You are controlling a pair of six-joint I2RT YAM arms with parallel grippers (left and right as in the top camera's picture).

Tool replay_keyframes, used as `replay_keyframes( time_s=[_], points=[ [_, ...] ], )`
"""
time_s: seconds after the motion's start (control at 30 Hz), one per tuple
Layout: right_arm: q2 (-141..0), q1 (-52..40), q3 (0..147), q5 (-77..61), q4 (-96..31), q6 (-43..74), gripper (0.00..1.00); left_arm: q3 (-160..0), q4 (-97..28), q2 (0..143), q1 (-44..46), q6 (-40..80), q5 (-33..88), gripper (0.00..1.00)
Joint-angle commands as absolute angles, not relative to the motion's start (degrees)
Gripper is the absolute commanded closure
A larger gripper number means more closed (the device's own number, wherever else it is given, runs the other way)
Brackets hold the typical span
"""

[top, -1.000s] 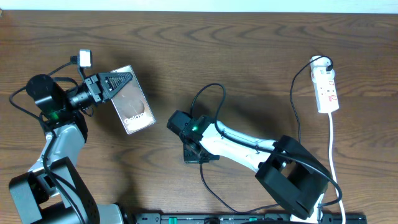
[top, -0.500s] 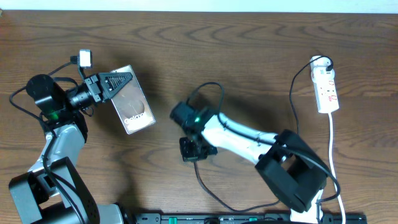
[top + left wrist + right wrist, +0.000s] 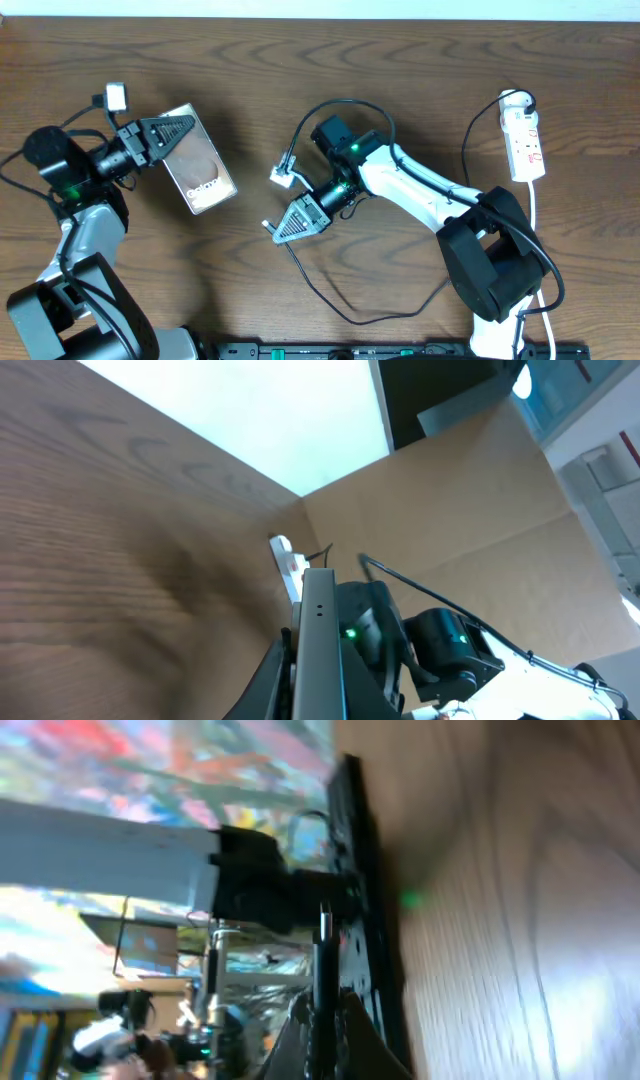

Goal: Plug charger to phone and switch on socket
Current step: 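Lift the plug and carry it toward the phone's bottom edge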

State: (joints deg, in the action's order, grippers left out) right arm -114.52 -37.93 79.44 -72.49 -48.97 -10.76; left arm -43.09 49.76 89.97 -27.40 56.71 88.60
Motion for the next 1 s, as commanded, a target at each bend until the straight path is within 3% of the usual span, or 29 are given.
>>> replay_keyframes(
  time_s=[0.0, 0.33, 0.57, 0.97],
  points=[
    [-114.65, -38.39, 80.36, -79.96, -44.42, -20.01, 0.99, -43.51, 50.30, 89.10, -28.71, 56.16, 89.43, 0.92],
    [-114.65, -38.79, 80.36, -80.64, -34.87, -12.64, 0.99, -43.51, 50.28, 89.10, -28.69, 56.18, 90.00, 0.93],
    [-114.67, -38.79, 80.36, -88.95, -29.80, -7.27, 0.99, -43.51, 50.30, 89.10, -28.71, 57.08, 88.23, 0.92],
    [-117.51, -38.79, 80.34, -89.38, -25.02, -5.23, 0.99, -43.81, 53.45, 89.08, -28.69, 61.49, 85.43, 0.93]
  ],
)
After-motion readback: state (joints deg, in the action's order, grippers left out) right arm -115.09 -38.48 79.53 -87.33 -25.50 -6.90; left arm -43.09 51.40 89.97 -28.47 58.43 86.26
